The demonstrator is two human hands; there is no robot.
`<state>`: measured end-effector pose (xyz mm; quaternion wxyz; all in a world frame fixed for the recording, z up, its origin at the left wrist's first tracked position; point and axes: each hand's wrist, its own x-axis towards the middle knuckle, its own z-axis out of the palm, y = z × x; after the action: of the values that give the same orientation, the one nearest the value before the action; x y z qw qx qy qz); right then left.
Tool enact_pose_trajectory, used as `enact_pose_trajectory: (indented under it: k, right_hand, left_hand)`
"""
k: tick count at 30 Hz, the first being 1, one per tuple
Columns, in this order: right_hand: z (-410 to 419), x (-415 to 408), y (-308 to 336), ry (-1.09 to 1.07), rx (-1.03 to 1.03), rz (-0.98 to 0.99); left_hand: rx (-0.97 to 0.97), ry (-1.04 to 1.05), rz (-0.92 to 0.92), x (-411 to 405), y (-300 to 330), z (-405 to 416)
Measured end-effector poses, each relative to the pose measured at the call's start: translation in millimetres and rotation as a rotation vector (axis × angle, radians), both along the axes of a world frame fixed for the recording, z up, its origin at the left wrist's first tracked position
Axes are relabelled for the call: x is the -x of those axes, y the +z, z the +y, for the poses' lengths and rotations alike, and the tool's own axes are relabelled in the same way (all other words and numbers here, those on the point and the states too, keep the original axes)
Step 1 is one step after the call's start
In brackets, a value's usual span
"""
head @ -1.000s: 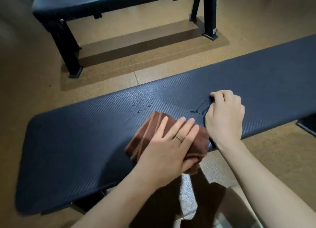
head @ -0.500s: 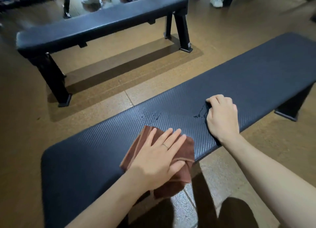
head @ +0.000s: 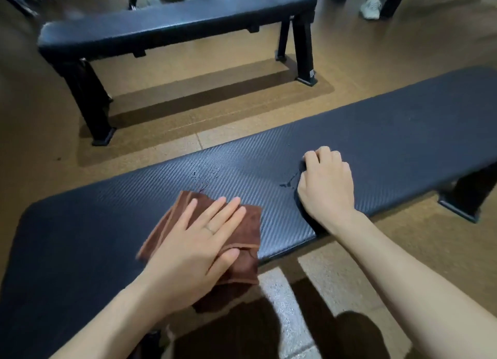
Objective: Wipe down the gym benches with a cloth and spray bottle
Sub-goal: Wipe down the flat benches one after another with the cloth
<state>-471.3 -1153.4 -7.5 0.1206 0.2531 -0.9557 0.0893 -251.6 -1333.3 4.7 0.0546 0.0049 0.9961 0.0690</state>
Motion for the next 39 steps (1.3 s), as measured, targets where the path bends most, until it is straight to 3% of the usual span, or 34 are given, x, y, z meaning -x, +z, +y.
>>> enact_pose_trajectory:
  k: [4,13,21,26,33,39]
  right_hand:
    - [0.9,26.8,-0.3,0.191,-0.022,0.017]
    - [4.0,36.6,-5.9,0.247,0.096,-0.072]
    - [6.6,27.2,-3.5,0.266,0.075,0.009]
    - [4.4,27.0,-7.9,0.235,0.051,0.069]
    - [5.2,33.5,-9.9,0.21,0.075,-0.005]
    - [5.2,30.4,-7.3,0.193,0.112,-0.014]
  left_hand:
    - [0.042,0.13,-0.021,33.4,0.1,8.9]
    - [0.035,0.505,-0.009,195.3,1.8,-4.6]
    - [0.019,0.538,-0.049,97.3,4.5,51.7]
    - [0.044,0.369,-0.003,138.6,-0.3,23.9]
    - [0.038,0.268,0.105,183.6,-5.8,-27.3]
    - [0.036,0.571,-0.01,110.0,9.8,-116.1]
